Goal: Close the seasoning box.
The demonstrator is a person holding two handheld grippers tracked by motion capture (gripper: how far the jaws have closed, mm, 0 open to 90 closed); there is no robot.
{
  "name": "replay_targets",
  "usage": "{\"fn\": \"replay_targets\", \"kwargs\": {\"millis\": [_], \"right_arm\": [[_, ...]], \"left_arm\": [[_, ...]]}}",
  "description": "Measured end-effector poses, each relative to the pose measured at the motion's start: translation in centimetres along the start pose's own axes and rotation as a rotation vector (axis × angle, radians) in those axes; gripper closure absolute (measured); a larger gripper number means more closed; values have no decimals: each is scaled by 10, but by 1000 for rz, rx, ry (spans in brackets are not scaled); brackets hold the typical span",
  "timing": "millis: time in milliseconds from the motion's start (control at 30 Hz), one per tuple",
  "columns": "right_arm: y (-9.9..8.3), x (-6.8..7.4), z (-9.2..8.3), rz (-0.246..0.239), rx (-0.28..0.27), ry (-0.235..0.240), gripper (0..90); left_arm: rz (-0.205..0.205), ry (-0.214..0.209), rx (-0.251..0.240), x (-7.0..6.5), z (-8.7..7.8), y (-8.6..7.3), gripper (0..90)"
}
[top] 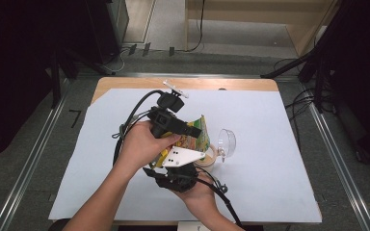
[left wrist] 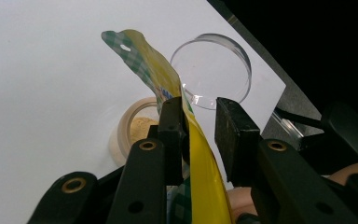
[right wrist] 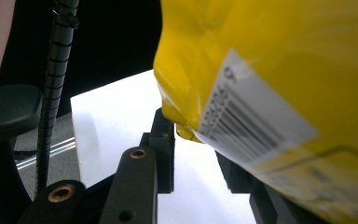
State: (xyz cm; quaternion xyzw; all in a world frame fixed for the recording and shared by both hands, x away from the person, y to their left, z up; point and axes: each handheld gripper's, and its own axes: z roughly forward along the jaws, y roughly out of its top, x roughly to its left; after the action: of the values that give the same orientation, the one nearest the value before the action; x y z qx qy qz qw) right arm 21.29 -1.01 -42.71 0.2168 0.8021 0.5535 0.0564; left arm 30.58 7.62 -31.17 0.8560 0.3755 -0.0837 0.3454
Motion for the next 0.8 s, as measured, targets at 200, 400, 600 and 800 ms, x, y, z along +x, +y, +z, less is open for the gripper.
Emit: {"fn": "replay_targets", "kwargs": {"millis": [200,400,600,800], "right_arm": [[0,0,0,9,2,6,708],[1,0,-1,14,-1,8,706],[5,3,-3,27,-4,30,712],[6,2,-3,33,-1,32,709]], "left_arm": [[-2,-4,0,1,0,0,727],[-2,-2,-2,0,0,0,725],[-2,5,-14,1,-2,0,726],[2,9,-17,1,-2,1,720]]}}
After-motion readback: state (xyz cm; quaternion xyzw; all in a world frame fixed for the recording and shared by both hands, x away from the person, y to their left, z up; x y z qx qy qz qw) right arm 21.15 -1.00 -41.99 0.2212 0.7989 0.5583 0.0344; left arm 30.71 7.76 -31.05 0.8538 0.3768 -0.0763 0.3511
